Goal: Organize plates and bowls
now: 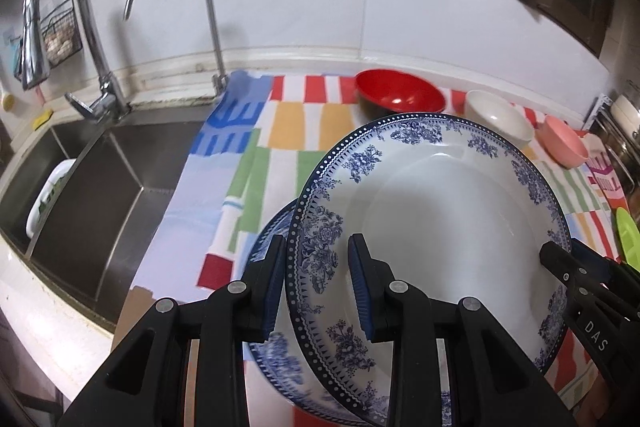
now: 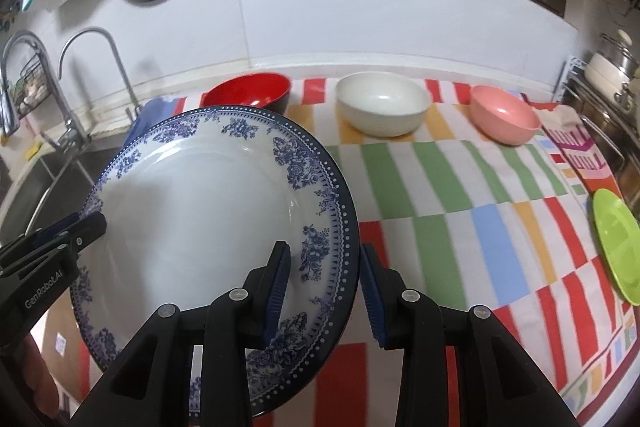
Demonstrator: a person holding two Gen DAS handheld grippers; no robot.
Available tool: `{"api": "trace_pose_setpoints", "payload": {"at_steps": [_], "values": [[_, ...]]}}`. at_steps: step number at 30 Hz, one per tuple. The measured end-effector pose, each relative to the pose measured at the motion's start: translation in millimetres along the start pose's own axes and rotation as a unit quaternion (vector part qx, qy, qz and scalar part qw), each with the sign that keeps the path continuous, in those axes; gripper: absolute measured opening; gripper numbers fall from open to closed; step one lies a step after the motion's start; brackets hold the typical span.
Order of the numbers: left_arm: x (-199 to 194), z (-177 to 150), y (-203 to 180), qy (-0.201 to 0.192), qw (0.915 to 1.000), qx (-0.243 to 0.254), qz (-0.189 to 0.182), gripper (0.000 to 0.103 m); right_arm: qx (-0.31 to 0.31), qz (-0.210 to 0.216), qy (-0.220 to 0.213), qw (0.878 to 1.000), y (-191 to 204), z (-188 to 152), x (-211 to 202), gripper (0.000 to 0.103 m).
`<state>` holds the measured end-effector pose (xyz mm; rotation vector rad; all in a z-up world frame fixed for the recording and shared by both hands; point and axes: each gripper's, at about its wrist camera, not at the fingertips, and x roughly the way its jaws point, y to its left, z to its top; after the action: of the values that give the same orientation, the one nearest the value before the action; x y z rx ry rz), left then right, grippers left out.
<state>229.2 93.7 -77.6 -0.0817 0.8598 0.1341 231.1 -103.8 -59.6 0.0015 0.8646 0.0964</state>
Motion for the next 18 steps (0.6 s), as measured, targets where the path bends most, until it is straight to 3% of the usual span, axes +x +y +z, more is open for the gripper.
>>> {"api": "trace_pose_setpoints", "payload": {"at_steps": [18], "values": [[38.3,-15.1,31.8,0.057,0.9983,-0.009,0.014,0.032,-0.014,0.011,0.061,0.998,36.9,-11.3,42.7,0.036]]}}
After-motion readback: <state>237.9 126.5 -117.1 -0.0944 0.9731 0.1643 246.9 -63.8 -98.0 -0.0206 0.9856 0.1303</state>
